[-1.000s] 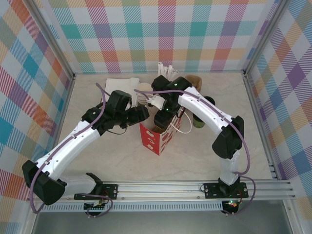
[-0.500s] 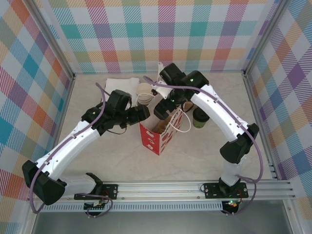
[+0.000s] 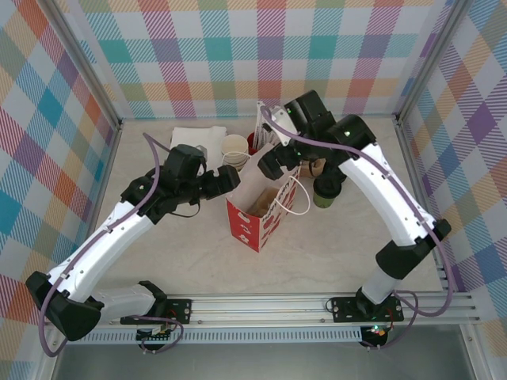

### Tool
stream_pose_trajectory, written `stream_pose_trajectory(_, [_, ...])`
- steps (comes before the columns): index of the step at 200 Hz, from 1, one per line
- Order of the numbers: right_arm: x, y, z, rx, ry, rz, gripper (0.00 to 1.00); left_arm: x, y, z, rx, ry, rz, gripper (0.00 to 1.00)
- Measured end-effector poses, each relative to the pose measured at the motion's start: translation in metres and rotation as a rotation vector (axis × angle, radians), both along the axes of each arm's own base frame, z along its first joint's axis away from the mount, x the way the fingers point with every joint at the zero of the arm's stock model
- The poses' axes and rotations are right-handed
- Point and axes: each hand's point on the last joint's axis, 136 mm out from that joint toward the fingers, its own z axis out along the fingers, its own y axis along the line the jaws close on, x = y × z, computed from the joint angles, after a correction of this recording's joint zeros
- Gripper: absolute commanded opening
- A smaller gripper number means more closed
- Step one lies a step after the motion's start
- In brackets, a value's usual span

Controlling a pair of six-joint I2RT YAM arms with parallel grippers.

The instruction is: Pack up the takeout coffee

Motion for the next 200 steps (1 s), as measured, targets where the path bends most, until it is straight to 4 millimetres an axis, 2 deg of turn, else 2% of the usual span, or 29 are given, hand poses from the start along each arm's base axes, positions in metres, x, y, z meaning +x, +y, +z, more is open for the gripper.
stream_pose_trajectory(30, [-0.003,-0.011,0.016,0.056,-0.037,-0.045,1.00,-0.001,0.004,-0.001,0.019,0.003,0.007,0.96])
stream_pose_trajectory(68, [-0.002,-0.033,0.023,0.116,-0.052,-0.131,1.00,-0.001,0.008,0.007,0.052,-0.020,0.001,0.97])
stream_pose_trajectory(96, [-0.002,-0.057,0.031,0.177,-0.062,-0.216,1.00,0.000,0.012,0.023,0.078,-0.064,-0.015,0.97])
stream_pose_trajectory(118, [-0.002,-0.084,0.037,0.233,-0.068,-0.302,1.00,0.000,0.013,0.036,0.100,-0.100,-0.039,0.96])
stream_pose_trajectory(164, [-0.001,-0.146,0.025,0.300,-0.044,-0.509,1.00,0.010,0.006,0.059,0.153,-0.163,-0.109,0.96])
stream_pose_trajectory(200, [0.001,-0.175,0.002,0.334,-0.003,-0.626,1.00,0.025,-0.009,0.067,0.203,-0.183,-0.185,0.96])
